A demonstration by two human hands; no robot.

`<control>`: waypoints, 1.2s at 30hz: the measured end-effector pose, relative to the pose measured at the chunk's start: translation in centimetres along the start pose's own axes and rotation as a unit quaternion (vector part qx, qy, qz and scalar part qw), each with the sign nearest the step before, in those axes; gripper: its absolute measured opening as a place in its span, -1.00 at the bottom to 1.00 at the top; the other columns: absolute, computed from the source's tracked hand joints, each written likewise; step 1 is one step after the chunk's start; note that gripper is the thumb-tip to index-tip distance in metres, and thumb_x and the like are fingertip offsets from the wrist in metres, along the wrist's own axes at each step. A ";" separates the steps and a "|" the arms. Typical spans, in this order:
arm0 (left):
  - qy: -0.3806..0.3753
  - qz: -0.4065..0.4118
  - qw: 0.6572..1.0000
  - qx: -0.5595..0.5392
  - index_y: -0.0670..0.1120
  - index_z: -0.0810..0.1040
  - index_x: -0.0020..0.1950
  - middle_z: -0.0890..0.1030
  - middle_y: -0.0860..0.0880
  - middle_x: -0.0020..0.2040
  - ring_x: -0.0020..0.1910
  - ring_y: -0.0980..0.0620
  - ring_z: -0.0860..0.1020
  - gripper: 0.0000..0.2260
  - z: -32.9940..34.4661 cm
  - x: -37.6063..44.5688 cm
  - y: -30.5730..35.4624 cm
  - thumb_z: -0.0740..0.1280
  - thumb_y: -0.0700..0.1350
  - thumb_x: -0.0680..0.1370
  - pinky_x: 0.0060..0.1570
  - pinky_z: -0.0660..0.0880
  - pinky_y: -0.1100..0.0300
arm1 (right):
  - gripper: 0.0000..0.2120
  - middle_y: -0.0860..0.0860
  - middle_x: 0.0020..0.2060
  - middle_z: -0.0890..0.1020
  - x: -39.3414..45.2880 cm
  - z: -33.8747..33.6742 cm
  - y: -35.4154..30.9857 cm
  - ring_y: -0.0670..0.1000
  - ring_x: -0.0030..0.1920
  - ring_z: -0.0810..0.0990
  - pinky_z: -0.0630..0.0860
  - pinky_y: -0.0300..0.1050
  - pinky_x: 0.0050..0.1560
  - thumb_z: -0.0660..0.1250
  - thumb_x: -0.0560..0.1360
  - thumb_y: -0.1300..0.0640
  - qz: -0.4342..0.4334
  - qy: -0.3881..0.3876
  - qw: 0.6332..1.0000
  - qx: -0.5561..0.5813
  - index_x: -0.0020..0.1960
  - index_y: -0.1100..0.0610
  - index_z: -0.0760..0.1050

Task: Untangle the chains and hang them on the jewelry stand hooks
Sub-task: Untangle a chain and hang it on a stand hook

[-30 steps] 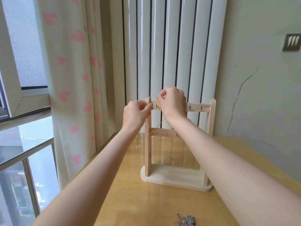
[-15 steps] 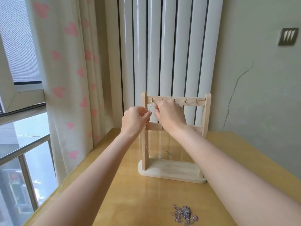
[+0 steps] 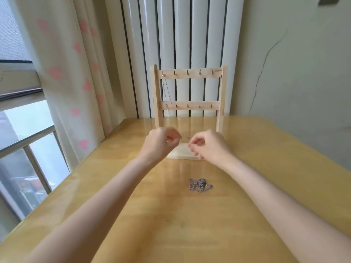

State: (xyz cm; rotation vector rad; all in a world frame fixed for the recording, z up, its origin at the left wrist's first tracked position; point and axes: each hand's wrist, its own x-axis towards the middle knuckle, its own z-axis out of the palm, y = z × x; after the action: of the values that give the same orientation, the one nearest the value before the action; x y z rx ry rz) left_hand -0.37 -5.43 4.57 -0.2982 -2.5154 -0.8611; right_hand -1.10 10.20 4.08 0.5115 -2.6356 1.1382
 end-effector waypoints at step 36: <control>-0.064 -0.083 0.928 -0.358 -0.01 0.55 -0.23 0.54 0.03 -0.26 -0.32 0.14 0.47 -0.86 6.3 -6.1 0.3 0.32 -0.17 0.52 -0.26 0.45 0.25 | -0.97 0.03 -0.37 0.51 -5.5 1.5 5.0 -0.10 -0.42 0.41 0.37 -0.30 -0.42 0.34 0.45 0.30 0.097 -0.001 0.914 0.393 -0.16 0.21 0.54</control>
State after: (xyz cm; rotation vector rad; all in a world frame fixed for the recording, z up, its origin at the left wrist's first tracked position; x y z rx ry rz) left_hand 2.74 -1.60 -2.69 -0.3777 -2.2607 -1.8732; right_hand 1.86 13.52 -2.05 0.3664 -2.1601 2.2622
